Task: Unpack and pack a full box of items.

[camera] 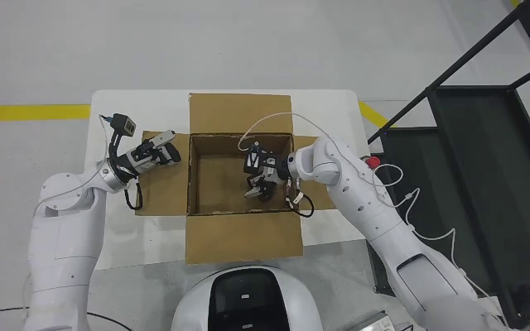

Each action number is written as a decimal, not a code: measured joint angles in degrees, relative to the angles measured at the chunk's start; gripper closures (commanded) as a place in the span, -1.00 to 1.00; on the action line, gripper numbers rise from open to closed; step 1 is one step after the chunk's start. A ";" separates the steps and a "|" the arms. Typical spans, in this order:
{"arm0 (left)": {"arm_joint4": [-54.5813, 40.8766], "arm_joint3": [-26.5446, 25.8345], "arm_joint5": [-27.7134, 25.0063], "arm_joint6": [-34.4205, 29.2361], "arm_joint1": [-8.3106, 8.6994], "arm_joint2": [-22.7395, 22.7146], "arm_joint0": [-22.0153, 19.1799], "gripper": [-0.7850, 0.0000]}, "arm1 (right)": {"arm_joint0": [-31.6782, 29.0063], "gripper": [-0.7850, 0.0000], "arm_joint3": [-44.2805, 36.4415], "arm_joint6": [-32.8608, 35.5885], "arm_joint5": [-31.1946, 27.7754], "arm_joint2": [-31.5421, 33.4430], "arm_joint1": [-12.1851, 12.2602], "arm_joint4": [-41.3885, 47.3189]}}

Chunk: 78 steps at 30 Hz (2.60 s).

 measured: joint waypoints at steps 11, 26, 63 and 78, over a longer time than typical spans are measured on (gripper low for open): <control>0.00 0.00 0.00 0.00 0.00 0.00 0.00 -1.00 | 6.71 -1.00 8.74 2.67 2.11 -6.40 -1.53 -1.73; 0.00 0.00 0.00 0.00 0.00 0.00 0.00 -1.00 | 12.12 -0.80 18.13 -0.25 5.00 -13.90 -3.87 -9.00; 0.00 0.00 0.00 0.00 0.00 0.00 0.00 -1.00 | 18.11 0.24 30.11 -3.54 7.00 -22.91 -9.22 -14.83; 0.00 0.00 0.00 0.00 0.00 0.00 0.00 -1.00 | 20.32 1.00 32.90 -6.85 5.82 -23.11 -10.53 -14.50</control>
